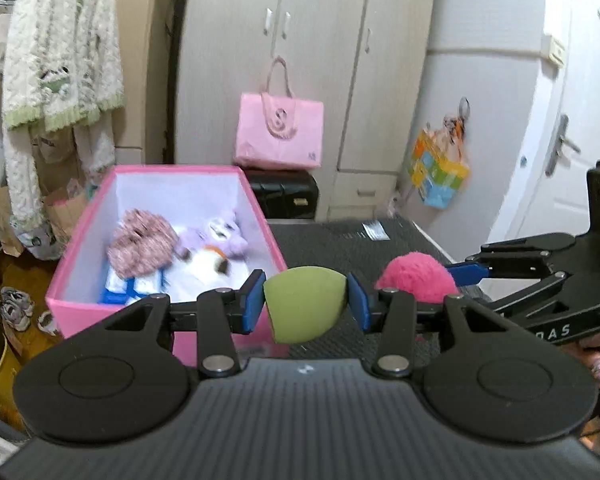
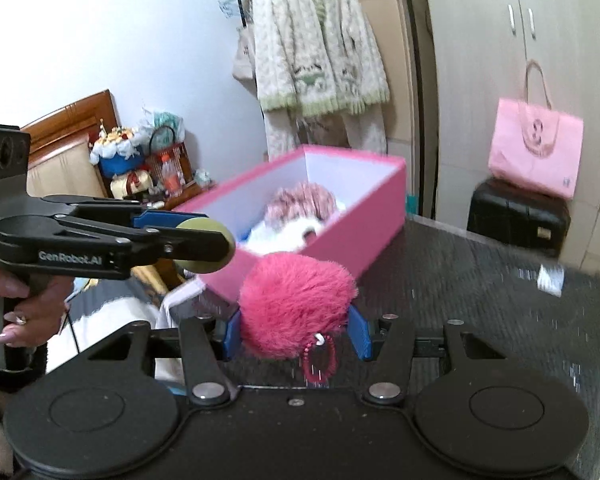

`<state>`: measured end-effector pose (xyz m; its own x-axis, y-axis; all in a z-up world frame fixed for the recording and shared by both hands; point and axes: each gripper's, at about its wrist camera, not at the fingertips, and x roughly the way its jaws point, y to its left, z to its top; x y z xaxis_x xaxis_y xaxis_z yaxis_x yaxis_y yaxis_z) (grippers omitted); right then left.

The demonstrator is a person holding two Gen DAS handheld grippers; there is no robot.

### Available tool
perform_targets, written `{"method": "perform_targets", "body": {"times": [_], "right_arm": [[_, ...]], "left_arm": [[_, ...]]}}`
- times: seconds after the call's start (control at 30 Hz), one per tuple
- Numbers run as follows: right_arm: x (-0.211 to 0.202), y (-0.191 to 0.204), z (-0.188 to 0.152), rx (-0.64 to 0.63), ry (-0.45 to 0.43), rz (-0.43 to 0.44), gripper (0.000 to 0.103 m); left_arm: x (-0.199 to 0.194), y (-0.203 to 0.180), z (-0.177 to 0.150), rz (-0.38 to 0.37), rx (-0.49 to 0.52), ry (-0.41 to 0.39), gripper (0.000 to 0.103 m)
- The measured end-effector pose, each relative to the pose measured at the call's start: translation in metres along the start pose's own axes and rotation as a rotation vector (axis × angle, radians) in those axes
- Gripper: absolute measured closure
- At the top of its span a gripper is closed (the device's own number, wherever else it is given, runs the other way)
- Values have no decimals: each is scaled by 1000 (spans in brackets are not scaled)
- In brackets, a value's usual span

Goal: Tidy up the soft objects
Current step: 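Lift the green sponge and pink pompom and carry both over the pink box, then open the left gripper over the box while the right gripper releases the pompom inside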

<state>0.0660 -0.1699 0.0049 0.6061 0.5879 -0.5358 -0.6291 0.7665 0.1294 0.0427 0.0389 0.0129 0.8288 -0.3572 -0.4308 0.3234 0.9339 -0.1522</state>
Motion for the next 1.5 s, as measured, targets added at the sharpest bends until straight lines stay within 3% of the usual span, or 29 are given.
{"method": "perform_targets", "body": {"times": [0.13,0.27,0.47,0.53,0.63,0.77,0.9,1.03,1.13,1.3,1.4,1.5], "right_arm": [[16,7,22,-9,-71,71,45],[39,15,45,-25,-90,86,45],[94,5,75,-71,-93,-15,45],[111,-6,85,-40,-98,-11,45],[133,-14,96,-43,-72,4,45],[166,-28,104,-15,-1,18,45],[203,-38,108,-34,84,22,45],[230,-38,108,-92,165,19,41],[231,-31,105,-143,165,-41,25],[202,-27,100,-144,118,-47,23],[183,-27,99,-142,84,-71,22],[163,-21,98,-152,74,-91,22]], "left_arm": [[1,26,18,31,-31,-28,58],[10,50,38,26,-53,-32,58],[56,86,57,48,-105,26,58],[75,104,63,58,-180,47,58],[98,129,71,34,-277,68,58],[124,141,76,103,-260,87,58],[149,151,77,155,-266,157,58],[164,170,76,186,-350,217,54],[159,168,76,228,-305,198,39],[146,162,72,178,-245,202,32],[141,160,65,184,-250,223,31],[132,152,61,185,-217,230,23]]}}
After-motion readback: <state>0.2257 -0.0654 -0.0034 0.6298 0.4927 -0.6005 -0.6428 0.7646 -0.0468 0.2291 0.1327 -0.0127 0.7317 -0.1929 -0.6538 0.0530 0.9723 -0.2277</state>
